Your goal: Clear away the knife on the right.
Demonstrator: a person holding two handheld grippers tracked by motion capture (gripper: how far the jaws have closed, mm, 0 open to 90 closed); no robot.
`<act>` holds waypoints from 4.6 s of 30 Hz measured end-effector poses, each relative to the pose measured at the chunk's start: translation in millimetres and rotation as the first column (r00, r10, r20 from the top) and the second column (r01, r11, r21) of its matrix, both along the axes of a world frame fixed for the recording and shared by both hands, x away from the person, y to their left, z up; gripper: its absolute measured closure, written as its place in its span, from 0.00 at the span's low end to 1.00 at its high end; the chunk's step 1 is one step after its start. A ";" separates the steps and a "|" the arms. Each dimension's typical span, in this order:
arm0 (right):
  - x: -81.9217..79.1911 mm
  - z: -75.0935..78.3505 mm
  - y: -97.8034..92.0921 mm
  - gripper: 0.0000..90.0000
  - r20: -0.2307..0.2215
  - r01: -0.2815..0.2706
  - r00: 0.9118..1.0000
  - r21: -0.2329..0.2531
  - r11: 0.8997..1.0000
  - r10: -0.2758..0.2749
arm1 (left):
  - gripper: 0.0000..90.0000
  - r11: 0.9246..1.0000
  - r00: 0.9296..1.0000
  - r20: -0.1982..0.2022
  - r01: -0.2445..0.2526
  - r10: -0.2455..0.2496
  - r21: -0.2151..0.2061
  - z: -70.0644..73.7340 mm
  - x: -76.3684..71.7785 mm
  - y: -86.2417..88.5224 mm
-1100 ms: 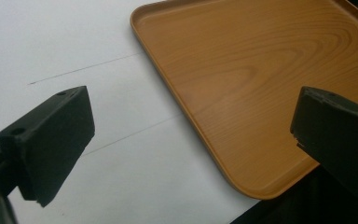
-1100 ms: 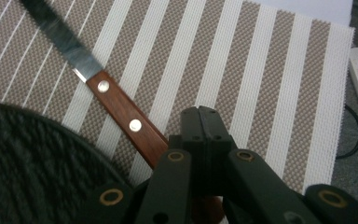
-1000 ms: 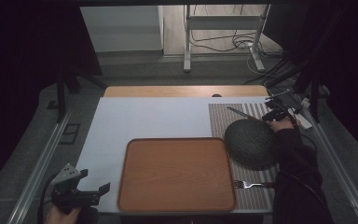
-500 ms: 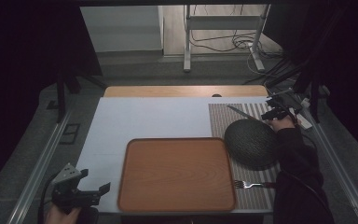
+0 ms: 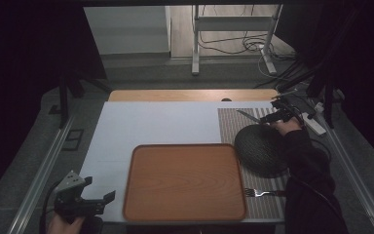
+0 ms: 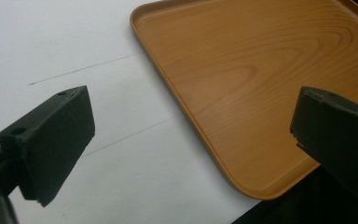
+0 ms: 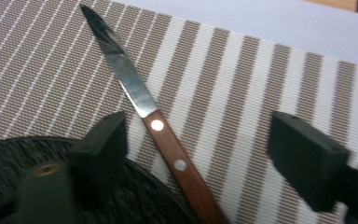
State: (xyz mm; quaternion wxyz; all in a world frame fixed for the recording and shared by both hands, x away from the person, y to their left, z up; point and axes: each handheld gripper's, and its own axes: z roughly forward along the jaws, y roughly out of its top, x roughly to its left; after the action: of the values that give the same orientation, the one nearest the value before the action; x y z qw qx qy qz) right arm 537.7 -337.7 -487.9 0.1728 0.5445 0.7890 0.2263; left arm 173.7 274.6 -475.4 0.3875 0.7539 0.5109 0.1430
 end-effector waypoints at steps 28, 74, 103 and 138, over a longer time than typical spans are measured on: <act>20.5 -22.3 20.8 0.00 -0.072 0.007 0.997 0.004 1.000 -0.007 | 0.01 1.000 1.000 -0.003 -0.002 0.002 -0.007 -0.3 0.3 0.7; 1.8 11.2 -21.3 0.86 0.039 -0.163 0.985 -0.093 0.982 0.167 | 0.01 1.000 1.000 -0.002 -0.003 0.003 -0.008 -0.1 -0.4 1.1; -48.7 17.3 34.6 0.86 0.017 -0.240 0.971 0.031 0.970 0.240 | 0.00 1.000 1.000 0.007 -0.002 0.002 -0.018 0.1 -1.3 1.9; -150.1 26.7 89.2 0.86 0.039 -0.406 0.914 0.055 0.912 0.404 | 0.00 1.000 1.000 0.010 -0.004 0.004 -0.019 0.3 -2.2 2.2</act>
State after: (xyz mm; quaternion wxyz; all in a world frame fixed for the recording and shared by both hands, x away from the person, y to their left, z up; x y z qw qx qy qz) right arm 387.7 -248.5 -461.2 0.1157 0.3714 0.8747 0.2890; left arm 171.5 276.8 -475.0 0.3969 0.7486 0.5116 0.1428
